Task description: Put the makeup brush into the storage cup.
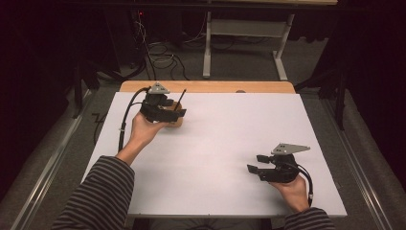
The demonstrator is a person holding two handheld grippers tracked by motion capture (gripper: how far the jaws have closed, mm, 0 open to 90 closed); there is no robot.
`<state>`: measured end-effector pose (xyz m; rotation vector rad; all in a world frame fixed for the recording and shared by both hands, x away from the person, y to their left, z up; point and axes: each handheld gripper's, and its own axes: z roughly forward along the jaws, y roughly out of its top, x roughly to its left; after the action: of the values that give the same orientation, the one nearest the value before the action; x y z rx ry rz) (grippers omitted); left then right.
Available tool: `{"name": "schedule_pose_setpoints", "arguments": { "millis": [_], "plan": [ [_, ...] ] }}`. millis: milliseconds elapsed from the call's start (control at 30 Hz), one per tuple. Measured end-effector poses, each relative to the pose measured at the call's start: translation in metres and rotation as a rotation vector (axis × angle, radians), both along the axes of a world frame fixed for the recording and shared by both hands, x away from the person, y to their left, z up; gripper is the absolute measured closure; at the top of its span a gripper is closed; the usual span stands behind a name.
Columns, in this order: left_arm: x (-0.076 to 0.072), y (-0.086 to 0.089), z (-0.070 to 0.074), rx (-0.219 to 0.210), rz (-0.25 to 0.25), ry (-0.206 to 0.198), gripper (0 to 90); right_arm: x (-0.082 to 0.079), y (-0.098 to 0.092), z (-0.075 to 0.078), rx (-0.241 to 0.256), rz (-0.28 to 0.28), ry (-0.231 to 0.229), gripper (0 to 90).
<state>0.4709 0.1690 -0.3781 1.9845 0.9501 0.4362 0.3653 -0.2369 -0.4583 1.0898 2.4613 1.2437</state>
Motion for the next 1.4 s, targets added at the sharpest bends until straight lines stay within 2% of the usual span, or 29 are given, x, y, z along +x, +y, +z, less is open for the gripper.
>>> {"name": "schedule_pose_setpoints", "arguments": {
  "millis": [467,600,1033,1300,1400],
  "plan": [
    [-0.015,0.008,0.005,-0.021,-0.015,-0.010,34.6,0.000,0.000,0.000,0.000,0.001,0.000,41.9],
    [-0.020,0.009,0.005,-0.043,-0.020,-0.009,34.5,0.000,0.000,0.000,0.000,0.001,0.000,41.9],
    [-0.035,0.013,0.009,-0.073,-0.035,-0.017,34.6,0.000,0.001,0.000,-0.001,0.003,0.001,42.0],
    [-0.044,0.014,0.009,-0.066,-0.055,-0.015,34.4,0.000,0.001,0.000,-0.001,0.002,0.001,41.9],
    [-0.048,0.015,0.010,-0.077,-0.057,-0.017,34.5,0.000,0.001,0.000,-0.002,0.003,0.002,41.9]
  ]
}}
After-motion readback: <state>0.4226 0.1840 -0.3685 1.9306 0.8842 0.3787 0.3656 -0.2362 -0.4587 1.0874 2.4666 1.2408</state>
